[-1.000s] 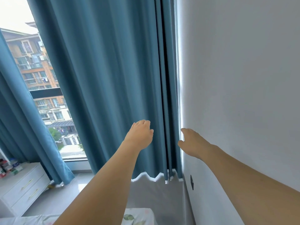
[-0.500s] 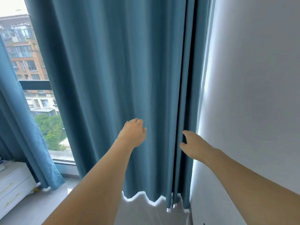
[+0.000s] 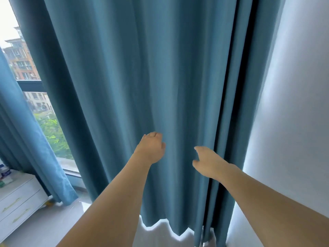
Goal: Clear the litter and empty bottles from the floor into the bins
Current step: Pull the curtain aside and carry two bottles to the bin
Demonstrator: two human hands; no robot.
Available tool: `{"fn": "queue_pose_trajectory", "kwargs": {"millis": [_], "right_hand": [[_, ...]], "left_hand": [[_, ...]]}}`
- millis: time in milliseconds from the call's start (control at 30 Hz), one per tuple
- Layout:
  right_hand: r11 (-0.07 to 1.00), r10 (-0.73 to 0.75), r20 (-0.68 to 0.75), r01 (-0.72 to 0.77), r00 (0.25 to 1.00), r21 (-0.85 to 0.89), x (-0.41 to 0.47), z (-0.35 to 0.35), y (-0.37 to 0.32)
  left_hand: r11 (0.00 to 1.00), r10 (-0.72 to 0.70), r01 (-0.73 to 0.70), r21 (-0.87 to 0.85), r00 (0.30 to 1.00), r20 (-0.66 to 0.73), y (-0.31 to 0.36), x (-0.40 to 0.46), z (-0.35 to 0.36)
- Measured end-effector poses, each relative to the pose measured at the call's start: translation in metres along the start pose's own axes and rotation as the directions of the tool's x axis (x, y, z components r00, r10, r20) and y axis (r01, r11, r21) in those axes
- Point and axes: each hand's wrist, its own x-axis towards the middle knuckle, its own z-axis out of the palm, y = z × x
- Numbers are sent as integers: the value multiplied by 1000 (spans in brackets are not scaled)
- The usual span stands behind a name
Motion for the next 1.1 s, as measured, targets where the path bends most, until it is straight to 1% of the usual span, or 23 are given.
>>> {"fn": "queue_pose_trajectory", "kwargs": {"millis": [100,200,267,400,467,567,700,800,900,967,1033,1100], "right_hand": [[998,-67,51,67,996,1,59,14,-6],[991,-130,98,131,987,-3,111,22,-22],[982,-188,108,189,976,-3,151,27,-37],[958,-286,146,286,947,20,209,46,-79],[941,-336,190,338,923,24,233,60,-109],[907,-416,235,421,878,32,260,82,-164],[833,-535,304,553,788,32,283,116,-248],[774,-609,343,631,715,59,294,146,-321],[697,-690,341,713,639,75,302,179,-403],[629,-748,346,771,566,99,301,200,-460],[559,-796,361,819,486,130,295,219,-511],[492,-835,369,854,408,167,291,239,-556]], "left_hand": [[999,-47,47,-8,999,-20,-21,46,12],[992,-122,122,15,992,25,-48,82,21],[985,-173,173,25,985,15,-70,105,22],[967,-253,253,34,967,-19,-123,117,15],[941,-334,336,46,942,-36,-162,114,9],[882,-467,471,36,880,-82,-223,98,0],[789,-604,614,29,784,-143,-302,64,-10],[723,-671,689,39,715,-197,-364,40,-24],[659,-719,749,61,652,-241,-428,8,-37],[585,-779,809,54,579,-241,-471,-18,-44],[488,-849,873,27,481,-221,-512,-46,-51],[407,-891,913,2,398,-219,-550,-72,-59]]}}
